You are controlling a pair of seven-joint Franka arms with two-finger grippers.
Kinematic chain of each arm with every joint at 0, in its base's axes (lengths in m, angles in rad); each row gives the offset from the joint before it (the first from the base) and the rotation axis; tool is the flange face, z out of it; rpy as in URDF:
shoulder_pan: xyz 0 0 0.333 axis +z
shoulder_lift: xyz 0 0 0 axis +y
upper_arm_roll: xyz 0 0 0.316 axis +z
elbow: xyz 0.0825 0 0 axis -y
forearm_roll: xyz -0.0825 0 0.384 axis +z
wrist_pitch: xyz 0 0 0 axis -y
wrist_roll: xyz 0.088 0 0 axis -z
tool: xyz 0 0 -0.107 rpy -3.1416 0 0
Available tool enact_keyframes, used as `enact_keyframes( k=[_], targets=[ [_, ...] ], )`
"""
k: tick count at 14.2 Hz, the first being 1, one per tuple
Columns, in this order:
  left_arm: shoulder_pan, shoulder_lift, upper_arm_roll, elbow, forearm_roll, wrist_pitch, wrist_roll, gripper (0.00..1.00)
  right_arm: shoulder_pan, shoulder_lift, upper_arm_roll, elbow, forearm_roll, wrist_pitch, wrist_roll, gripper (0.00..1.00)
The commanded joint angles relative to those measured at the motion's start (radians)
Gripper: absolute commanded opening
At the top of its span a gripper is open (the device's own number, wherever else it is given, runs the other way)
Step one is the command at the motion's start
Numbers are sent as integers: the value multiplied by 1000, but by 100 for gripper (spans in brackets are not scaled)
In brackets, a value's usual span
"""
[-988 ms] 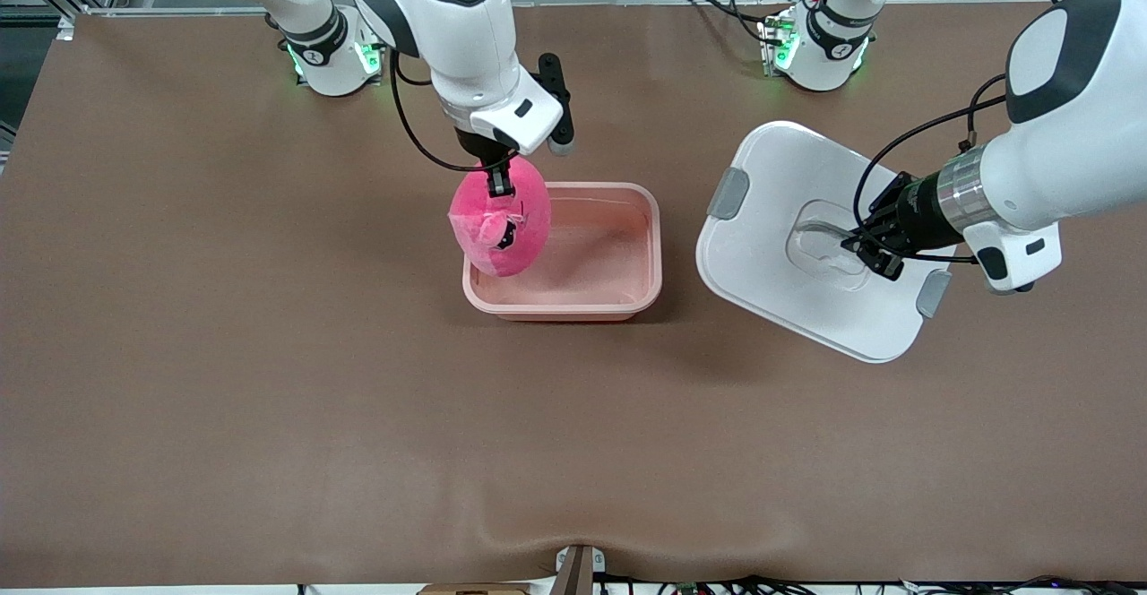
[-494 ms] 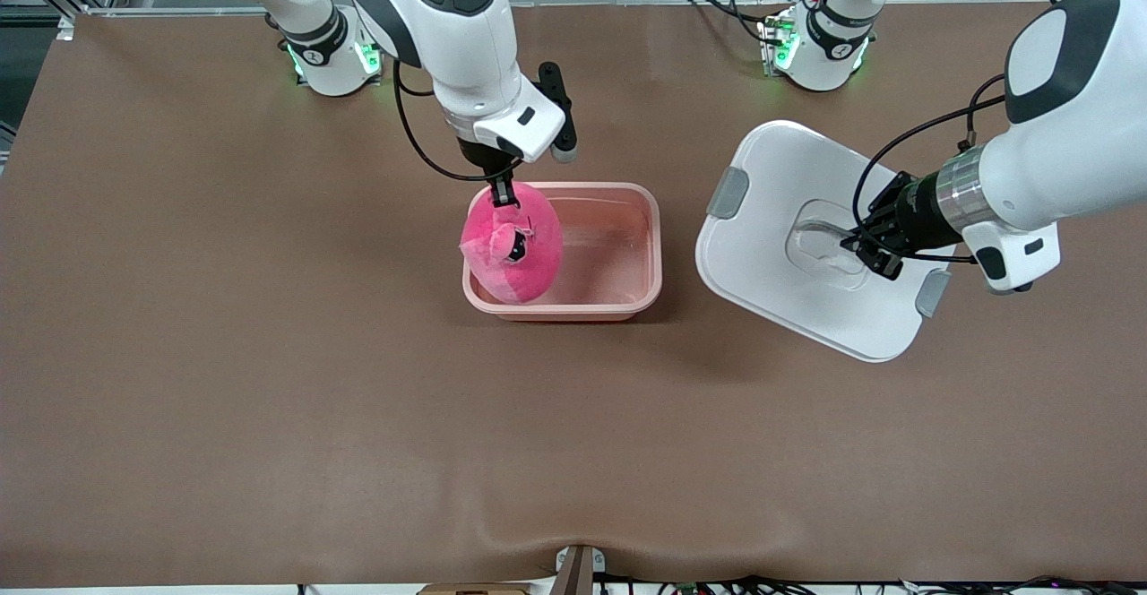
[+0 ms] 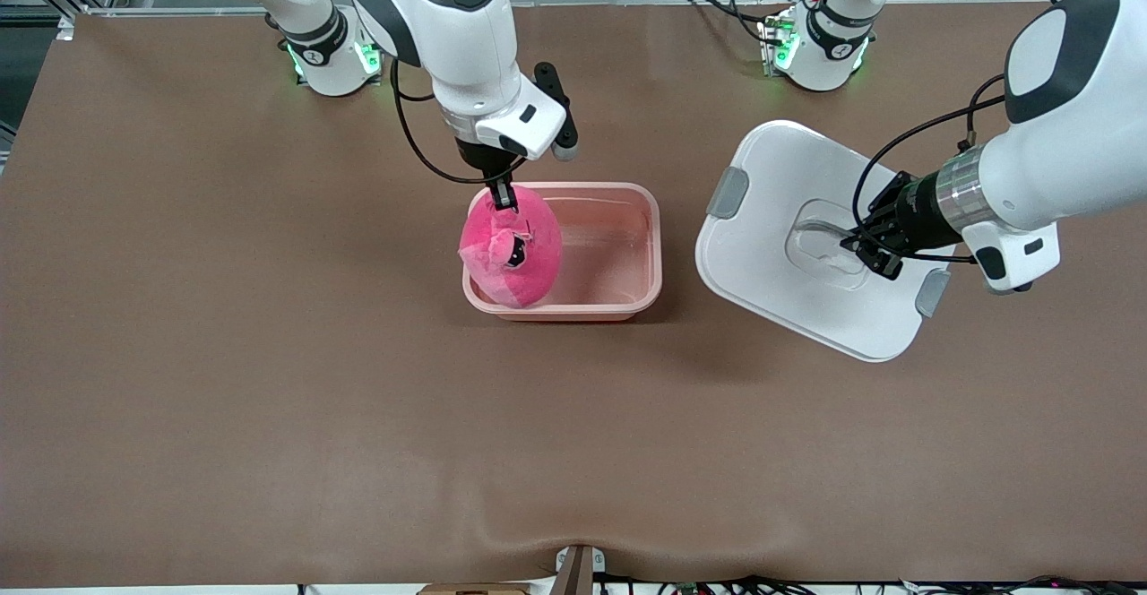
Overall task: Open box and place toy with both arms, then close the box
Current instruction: 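Lower the plush into the pink box base and open the right gripper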
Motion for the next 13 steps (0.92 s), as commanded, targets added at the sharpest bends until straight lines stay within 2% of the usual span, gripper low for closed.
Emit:
enact_keyframes(
  k=[1, 10, 11, 13],
  targets=[
    [13, -25, -5, -15, -26, -11, 6, 0, 8, 2, -5, 5, -22, 11, -12, 0],
    [14, -26, -5, -13, -26, -31, 15, 0, 8, 13, -5, -7, -24, 25, -12, 0],
    [14, -26, -5, -15, -26, -32, 15, 0, 11, 13, -6, -6, -25, 25, -9, 12],
    [14, -26, -5, -13, -26, -37, 17, 0, 13, 13, -5, -4, -54, 35, -9, 89]
  ],
)
